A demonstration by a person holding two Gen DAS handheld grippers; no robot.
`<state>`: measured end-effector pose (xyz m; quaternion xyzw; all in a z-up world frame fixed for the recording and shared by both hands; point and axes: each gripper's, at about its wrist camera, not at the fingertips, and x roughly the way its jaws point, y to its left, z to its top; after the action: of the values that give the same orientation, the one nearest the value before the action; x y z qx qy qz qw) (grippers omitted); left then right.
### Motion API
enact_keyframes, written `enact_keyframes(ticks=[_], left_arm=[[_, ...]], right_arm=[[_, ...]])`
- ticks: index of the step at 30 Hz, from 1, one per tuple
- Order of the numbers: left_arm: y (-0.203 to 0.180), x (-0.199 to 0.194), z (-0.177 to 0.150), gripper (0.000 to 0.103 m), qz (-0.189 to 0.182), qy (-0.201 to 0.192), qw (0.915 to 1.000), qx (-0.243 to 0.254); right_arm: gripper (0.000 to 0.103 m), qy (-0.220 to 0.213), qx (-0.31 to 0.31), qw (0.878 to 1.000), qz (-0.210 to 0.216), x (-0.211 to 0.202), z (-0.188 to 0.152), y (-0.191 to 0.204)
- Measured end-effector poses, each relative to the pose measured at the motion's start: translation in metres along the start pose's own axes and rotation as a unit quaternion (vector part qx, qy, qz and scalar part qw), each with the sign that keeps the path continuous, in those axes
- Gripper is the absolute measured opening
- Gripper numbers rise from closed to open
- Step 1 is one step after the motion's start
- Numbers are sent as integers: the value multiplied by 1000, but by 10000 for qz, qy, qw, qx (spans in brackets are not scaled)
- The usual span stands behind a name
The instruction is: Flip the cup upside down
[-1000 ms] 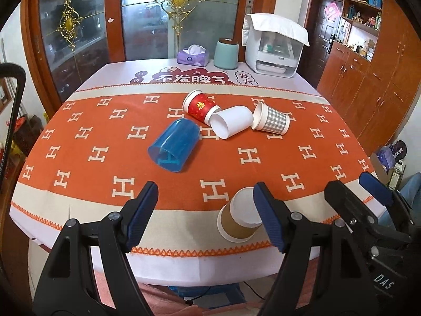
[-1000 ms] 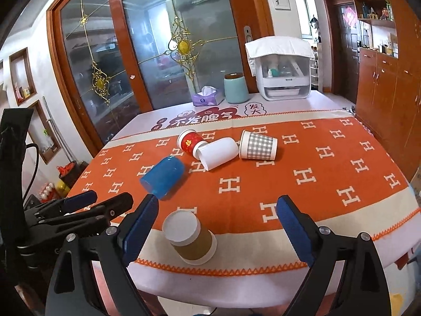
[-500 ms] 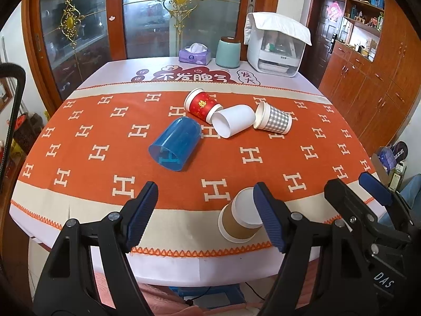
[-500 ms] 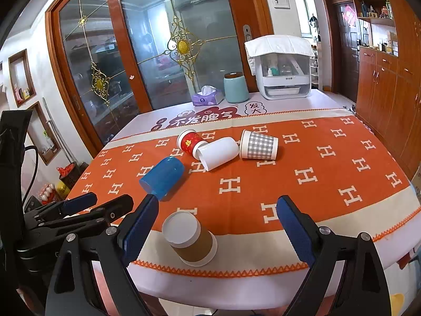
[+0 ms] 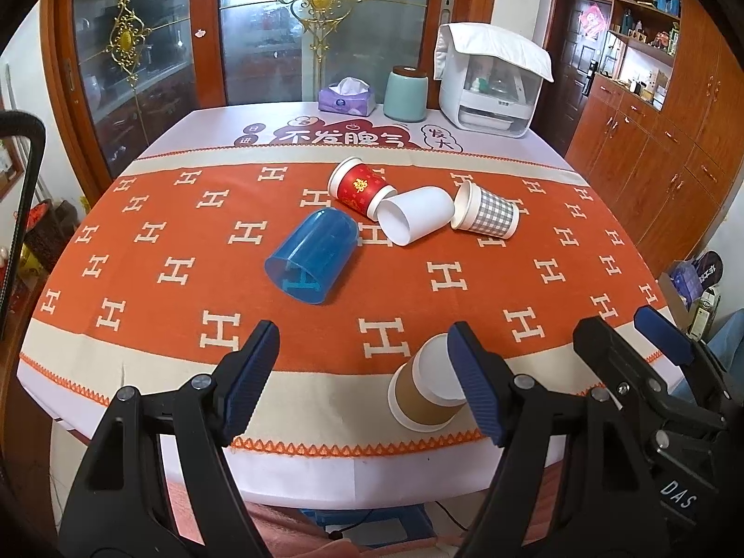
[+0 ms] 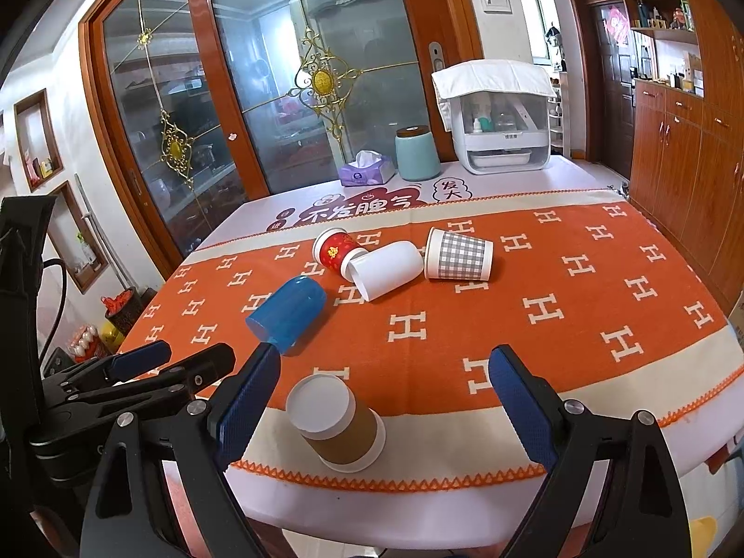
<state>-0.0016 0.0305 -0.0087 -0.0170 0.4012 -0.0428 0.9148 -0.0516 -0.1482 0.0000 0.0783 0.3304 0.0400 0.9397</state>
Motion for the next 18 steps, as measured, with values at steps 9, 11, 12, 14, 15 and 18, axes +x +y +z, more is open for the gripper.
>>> enact_keyframes(ticks=[9, 11, 12, 14, 15, 18], left_arm=[[0, 2, -1, 73, 14, 5, 10000, -13], [0, 1, -2, 73, 33, -10, 10000, -12], [0, 2, -2, 73, 30, -8, 10000, -15], [0, 2, -2, 73, 24, -2, 10000, -21], [0, 1, -3, 73, 24, -3, 10000, -22], [0, 1, -3, 73, 26, -5, 10000, -21]], right_arm=[[92, 18, 18, 10000, 4, 0, 0, 0], [92, 17, 12, 10000, 1, 0, 0, 0], [92, 18, 14, 10000, 5, 0, 0, 0], [92, 17, 20, 10000, 6, 0, 0, 0], [92, 18, 21, 10000, 5, 0, 0, 0], [92, 17, 22, 10000, 7, 0, 0, 0]])
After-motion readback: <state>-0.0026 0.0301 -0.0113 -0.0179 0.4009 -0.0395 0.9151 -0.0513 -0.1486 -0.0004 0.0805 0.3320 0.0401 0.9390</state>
